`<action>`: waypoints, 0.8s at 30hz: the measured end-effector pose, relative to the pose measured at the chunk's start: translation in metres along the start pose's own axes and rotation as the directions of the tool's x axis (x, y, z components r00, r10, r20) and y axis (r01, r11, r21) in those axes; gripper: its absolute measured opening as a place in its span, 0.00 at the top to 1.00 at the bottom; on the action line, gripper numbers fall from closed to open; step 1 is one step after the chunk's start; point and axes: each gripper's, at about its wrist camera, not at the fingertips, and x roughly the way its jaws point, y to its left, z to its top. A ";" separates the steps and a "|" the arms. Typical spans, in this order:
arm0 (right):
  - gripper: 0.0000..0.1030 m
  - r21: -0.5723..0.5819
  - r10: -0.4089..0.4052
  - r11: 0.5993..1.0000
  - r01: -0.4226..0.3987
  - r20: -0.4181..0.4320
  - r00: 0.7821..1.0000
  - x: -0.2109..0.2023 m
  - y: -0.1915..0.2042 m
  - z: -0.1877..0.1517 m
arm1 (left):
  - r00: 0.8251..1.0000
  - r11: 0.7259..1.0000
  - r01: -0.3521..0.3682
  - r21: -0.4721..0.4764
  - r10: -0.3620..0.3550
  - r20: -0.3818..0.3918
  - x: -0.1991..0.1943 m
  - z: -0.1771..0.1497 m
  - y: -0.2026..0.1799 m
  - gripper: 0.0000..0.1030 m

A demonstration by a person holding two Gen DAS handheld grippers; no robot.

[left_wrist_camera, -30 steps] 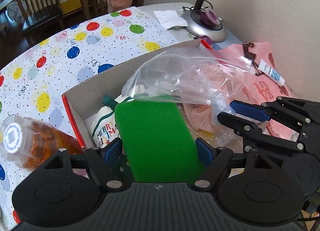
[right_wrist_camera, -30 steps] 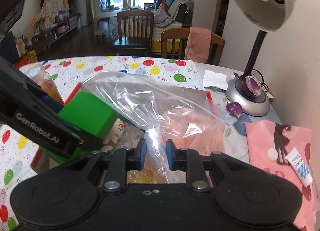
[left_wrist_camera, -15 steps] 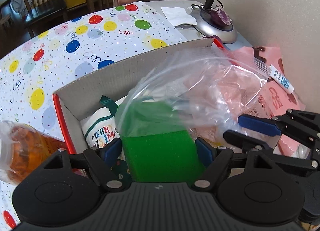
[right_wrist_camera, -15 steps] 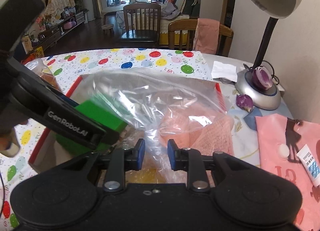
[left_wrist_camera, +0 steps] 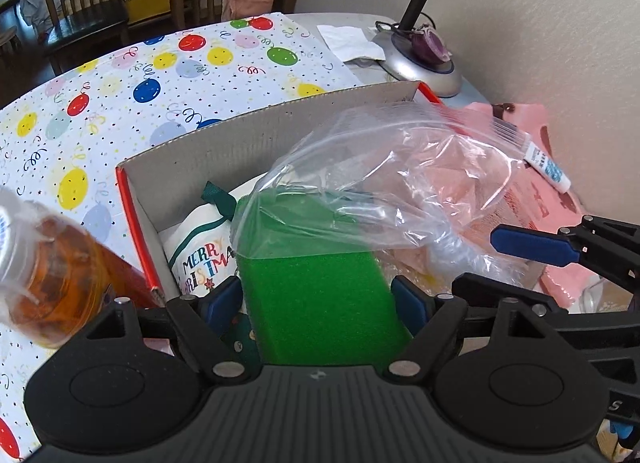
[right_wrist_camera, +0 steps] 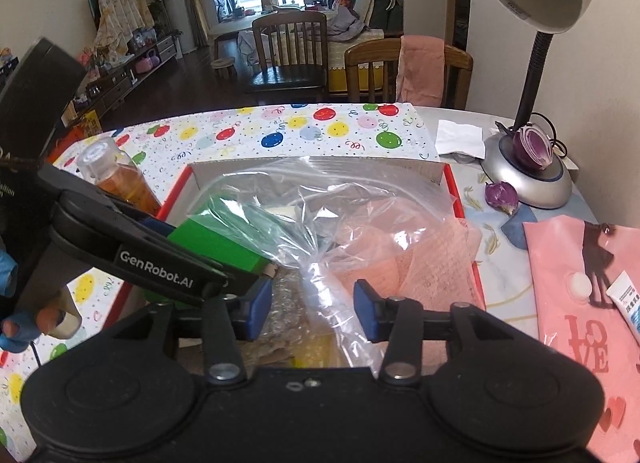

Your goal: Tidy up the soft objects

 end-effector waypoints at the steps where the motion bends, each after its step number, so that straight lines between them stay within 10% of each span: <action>1: 0.54 0.005 -0.002 1.000 0.002 0.003 1.000 -0.002 0.001 -0.001 | 1.000 1.000 0.007 -0.001 -0.007 0.004 -0.002 -0.002 0.002 0.21; 24: 0.35 0.100 -0.015 0.995 -0.001 0.163 0.986 -0.075 0.063 -0.009 | 0.967 0.986 0.083 0.142 -0.114 0.228 -0.116 -0.060 0.024 0.16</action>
